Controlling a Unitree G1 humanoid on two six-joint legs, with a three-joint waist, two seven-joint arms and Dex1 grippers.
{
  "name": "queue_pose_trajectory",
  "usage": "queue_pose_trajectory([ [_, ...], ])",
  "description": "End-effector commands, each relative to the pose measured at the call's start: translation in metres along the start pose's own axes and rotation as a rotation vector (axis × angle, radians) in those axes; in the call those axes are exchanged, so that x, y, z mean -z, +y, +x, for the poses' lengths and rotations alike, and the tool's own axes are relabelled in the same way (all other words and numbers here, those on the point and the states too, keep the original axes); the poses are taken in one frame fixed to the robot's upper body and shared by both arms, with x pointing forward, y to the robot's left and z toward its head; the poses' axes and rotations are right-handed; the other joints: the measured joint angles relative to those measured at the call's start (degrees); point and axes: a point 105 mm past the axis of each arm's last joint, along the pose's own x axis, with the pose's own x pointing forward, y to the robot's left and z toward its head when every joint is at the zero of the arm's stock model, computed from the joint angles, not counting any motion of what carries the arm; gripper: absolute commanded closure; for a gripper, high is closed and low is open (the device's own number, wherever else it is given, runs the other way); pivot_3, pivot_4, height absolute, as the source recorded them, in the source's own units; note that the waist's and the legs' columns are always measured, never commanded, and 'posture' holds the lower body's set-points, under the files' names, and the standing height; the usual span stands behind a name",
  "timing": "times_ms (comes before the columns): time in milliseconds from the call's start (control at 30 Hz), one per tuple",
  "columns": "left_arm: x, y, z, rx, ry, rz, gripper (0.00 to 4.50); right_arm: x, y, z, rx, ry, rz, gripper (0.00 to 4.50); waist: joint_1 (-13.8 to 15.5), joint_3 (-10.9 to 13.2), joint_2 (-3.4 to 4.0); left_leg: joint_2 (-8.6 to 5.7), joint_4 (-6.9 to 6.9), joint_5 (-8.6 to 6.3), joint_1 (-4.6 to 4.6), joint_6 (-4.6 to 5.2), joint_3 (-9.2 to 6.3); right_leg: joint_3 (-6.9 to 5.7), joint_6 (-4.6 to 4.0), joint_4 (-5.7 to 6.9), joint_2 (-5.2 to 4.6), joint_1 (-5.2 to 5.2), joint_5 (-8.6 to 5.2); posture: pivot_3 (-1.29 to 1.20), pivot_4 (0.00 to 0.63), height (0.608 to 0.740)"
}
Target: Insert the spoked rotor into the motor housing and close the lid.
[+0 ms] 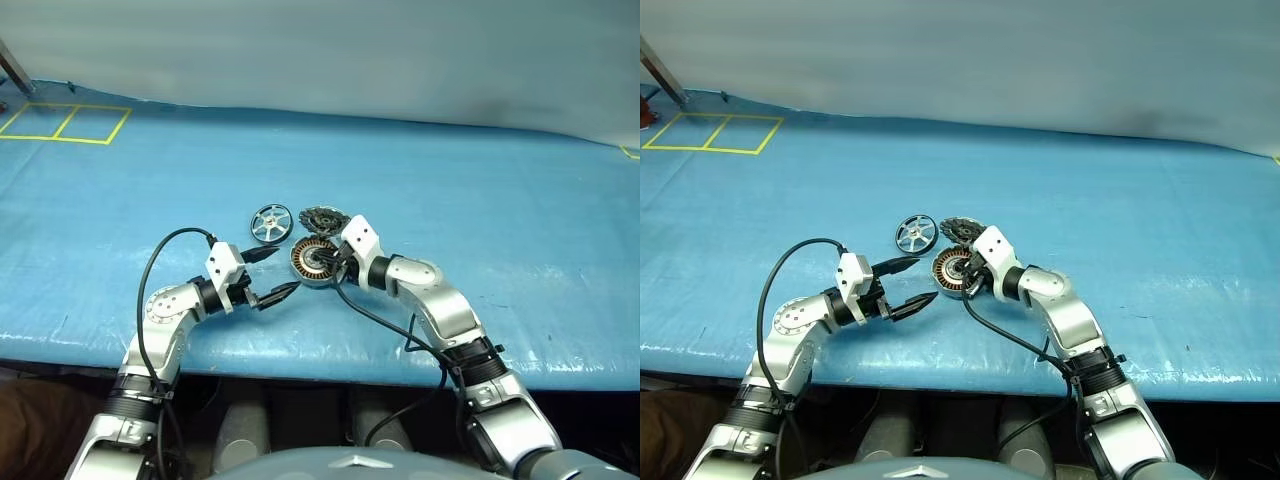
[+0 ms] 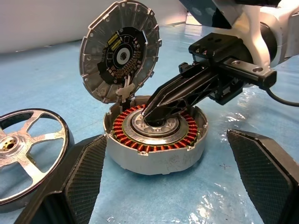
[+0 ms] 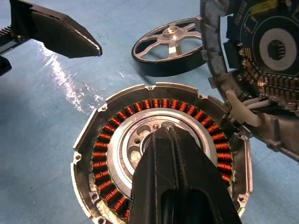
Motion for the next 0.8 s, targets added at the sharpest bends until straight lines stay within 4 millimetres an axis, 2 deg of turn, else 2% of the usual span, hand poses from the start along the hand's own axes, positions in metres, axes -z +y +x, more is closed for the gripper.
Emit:
queue_pose_trajectory([
  [33, -0.01, 0.01, -0.001, -0.054, -0.041, -0.002, 0.0, -0.031, 0.006, -0.008, -0.017, -0.096, -0.063, 4.45, 0.0, 0.0, 0.01, 0.0, 0.0, 0.0, 0.0, 0.0, 0.0, 0.0, 0.01, 0.0, 0.0, 0.0, -0.01, 0.0, 0.15, 0.74],
  [233, -0.024, 0.02, -0.003, -0.093, -0.059, -0.003, 0.0, -0.041, 0.018, -0.02, -0.044, -0.125, -0.1, 4.45, 0.1, 0.0, 0.0, 0.0, 0.0, 0.0, 0.01, 0.0, -0.01, -0.01, 0.08, -0.01, 0.0, 0.02, -0.05, 0.0, 0.15, 0.74],
  [500, -0.04, 0.053, 0.003, -0.25, -0.075, 0.091, 0.0, -0.018, 0.017, -0.026, -0.002, -0.105, -0.064, 4.45, 0.1, 0.0, -0.01, -0.01, 0.04, 0.0, 0.03, 0.0, -0.01, -0.01, 0.1, -0.02, 0.0, 0.06, -0.04, 0.0, 0.15, 0.74],
  [633, -0.035, 0.058, 0.008, -0.252, -0.031, 0.081, 0.0, -0.016, 0.017, -0.029, 0.014, -0.112, -0.049, 4.45, 0.0, 0.0, -0.01, -0.02, 0.03, 0.0, 0.02, 0.0, 0.0, 0.0, 0.11, -0.03, 0.0, 0.04, -0.01, 0.0, 0.15, 0.74],
  [733, -0.027, 0.064, 0.009, -0.276, 0.016, 0.062, 0.57, -0.015, 0.015, -0.031, 0.031, -0.112, -0.044, 4.5, 0.0, 0.0, -0.01, -0.01, 0.0, 0.0, 0.02, 0.0, -0.03, 0.0, 0.11, -0.02, 0.04, 0.04, -0.02, 0.0, 0.15, 0.74],
  [800, -0.022, 0.07, 0.01, -0.307, 0.046, 0.045, 0.57, -0.014, 0.013, -0.032, 0.042, -0.113, -0.041, 4.5, 0.0, 0.0, -0.01, -0.01, 0.01, 0.0, 0.02, 0.0, -0.03, 0.0, 0.13, -0.02, 0.04, 0.05, -0.03, 0.0, 0.15, 0.74],
])
